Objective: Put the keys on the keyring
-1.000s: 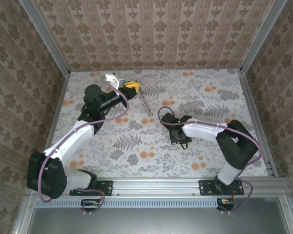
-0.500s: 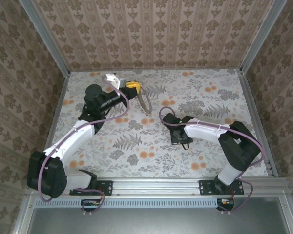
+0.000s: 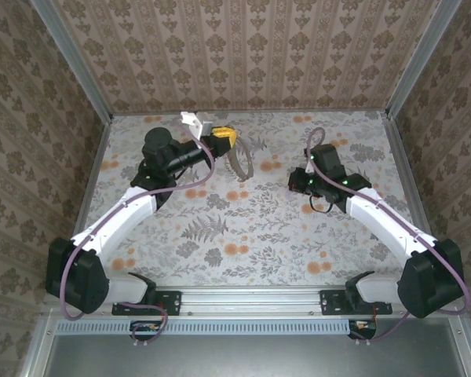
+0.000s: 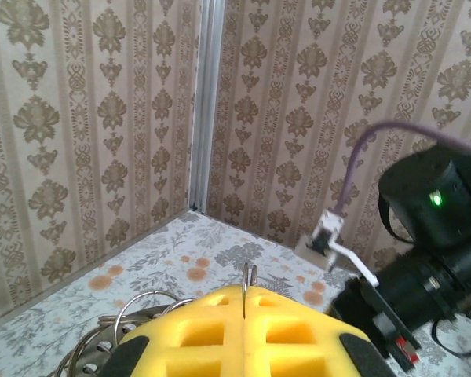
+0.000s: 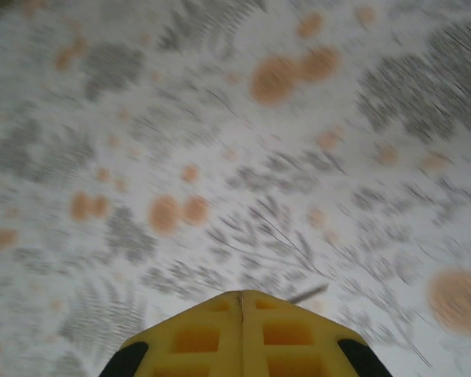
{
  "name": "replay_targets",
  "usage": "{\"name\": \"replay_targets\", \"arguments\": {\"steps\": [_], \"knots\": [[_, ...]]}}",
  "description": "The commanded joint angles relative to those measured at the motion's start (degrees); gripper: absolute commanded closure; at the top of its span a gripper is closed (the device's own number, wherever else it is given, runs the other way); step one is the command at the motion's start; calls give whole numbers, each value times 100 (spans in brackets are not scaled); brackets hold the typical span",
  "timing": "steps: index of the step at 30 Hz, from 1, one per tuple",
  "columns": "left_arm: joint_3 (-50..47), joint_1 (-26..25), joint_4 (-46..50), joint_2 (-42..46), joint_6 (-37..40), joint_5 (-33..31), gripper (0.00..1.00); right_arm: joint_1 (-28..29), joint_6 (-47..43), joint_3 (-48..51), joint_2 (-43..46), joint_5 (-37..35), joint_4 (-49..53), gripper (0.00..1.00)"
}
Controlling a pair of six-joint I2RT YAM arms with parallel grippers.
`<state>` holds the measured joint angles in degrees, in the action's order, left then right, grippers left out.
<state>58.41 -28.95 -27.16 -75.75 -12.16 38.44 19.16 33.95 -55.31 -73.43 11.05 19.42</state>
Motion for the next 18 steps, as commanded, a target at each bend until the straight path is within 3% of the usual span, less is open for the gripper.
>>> {"name": "replay_targets", "arguments": {"steps": [1, 10, 18], "knots": [[400, -103, 130, -91, 185, 161, 100, -351, -12, -257, 81, 1501, -1379, 100], [1015, -284, 672, -378, 469, 481, 100, -1125, 962, -309, -131, 3238, -4071, 100], [1607, -430, 1330, -584, 787, 814, 100, -1268, 1321, -294, -35, 3896, -5311, 100]]}}
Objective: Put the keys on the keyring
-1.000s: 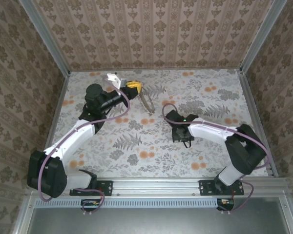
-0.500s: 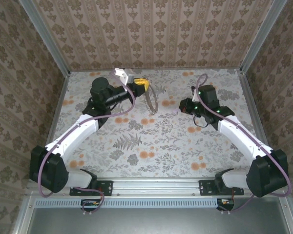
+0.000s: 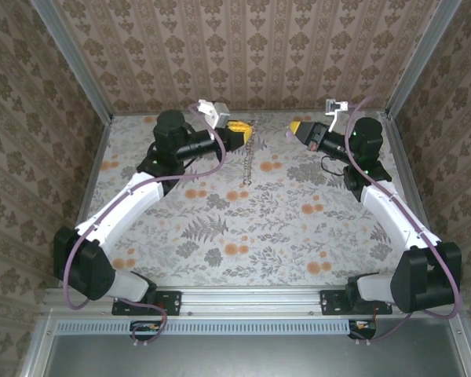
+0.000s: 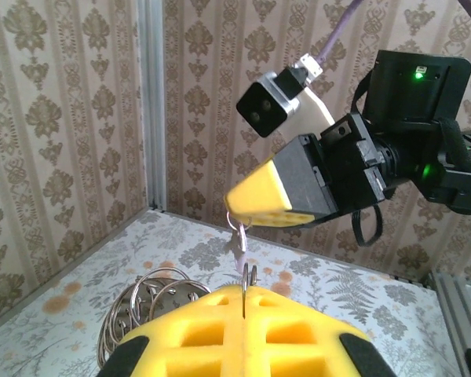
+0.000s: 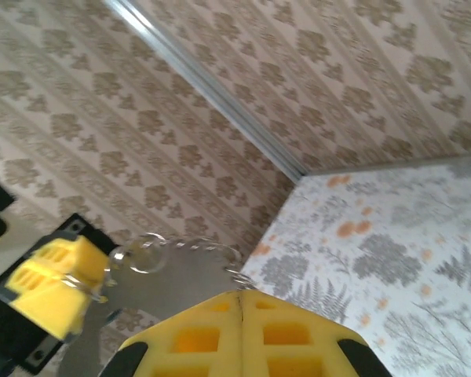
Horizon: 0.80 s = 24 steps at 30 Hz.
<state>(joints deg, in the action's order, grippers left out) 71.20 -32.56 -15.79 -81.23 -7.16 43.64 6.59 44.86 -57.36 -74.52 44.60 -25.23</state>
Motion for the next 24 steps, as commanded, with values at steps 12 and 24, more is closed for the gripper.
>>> {"name": "replay_targets", "arguments": {"steps": [12, 24], "knots": [[685, -298, 415, -166, 495, 288, 100, 25, 437, 214, 700, 586, -1379, 100], [649, -556, 454, -65, 644, -139, 100, 558, -673, 173, 1303, 24, -203, 100]]}}
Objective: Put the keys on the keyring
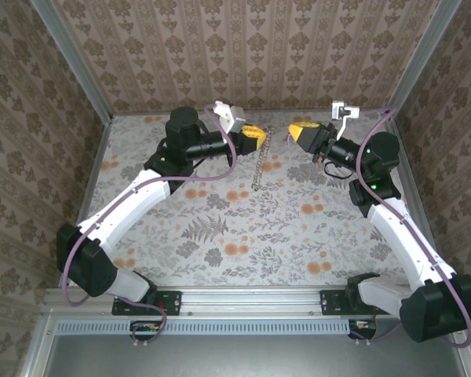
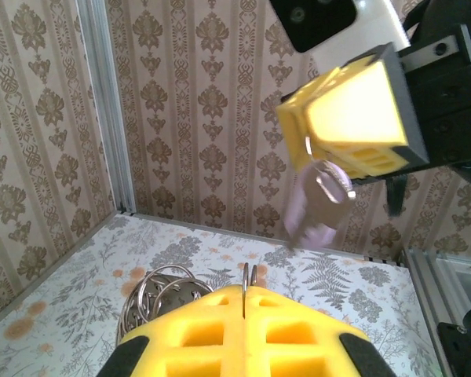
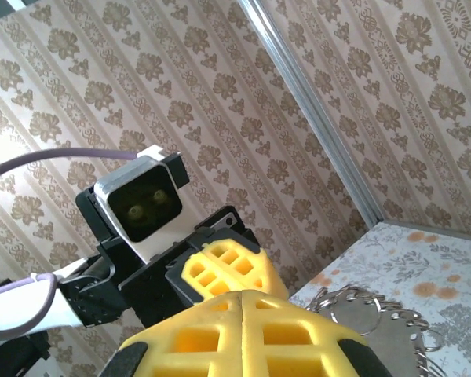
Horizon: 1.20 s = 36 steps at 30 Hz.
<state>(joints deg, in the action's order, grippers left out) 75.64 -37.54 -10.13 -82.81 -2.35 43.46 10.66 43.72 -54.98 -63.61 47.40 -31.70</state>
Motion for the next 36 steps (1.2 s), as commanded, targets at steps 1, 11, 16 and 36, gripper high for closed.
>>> {"name": "replay_targets", "arguments": {"steps": [1, 11, 16, 36], "knots": [[206, -72, -105, 96, 164, -134, 100, 223, -737, -89, 243, -331, 614, 100], [285, -199, 77, 168, 266, -167, 100, 580, -1574, -166, 294, -645, 1243, 100], [311, -246, 155, 179, 323, -163, 100, 627, -1836, -208, 297, -801, 1480, 100], [443, -300, 326, 63, 384, -2, 100, 689, -2101, -417, 279, -904, 1629, 100]]}}
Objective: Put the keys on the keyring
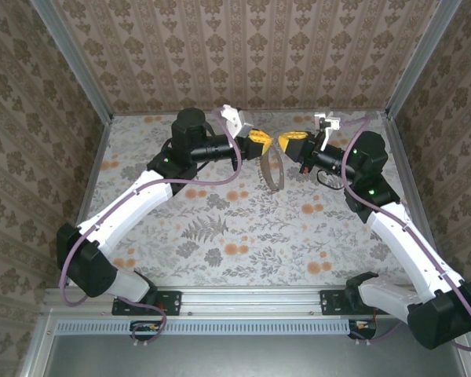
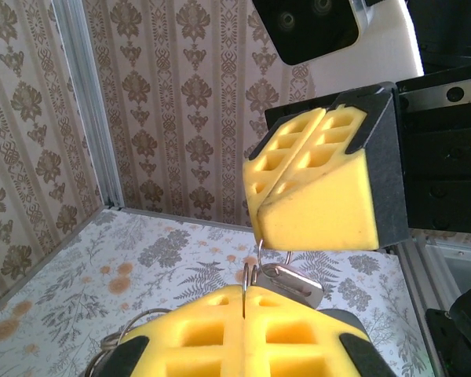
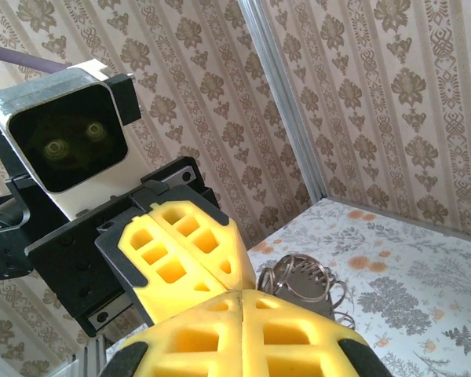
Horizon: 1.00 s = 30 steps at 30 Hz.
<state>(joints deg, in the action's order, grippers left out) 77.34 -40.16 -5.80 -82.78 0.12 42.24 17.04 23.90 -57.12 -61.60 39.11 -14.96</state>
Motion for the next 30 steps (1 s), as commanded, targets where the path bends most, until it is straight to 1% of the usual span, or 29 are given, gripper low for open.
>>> {"name": "replay_targets", "arguments": {"steps": [1, 24, 30], "knots": [[281, -38, -112, 52, 137, 126, 100, 60, -119, -218, 63, -71, -51, 100], [325, -98, -35, 13, 181, 211, 100, 183, -144, -343, -71, -135, -88, 100], [350, -115, -19, 26, 190, 276, 100, 178, -252, -370, -97, -198, 38, 100]]}}
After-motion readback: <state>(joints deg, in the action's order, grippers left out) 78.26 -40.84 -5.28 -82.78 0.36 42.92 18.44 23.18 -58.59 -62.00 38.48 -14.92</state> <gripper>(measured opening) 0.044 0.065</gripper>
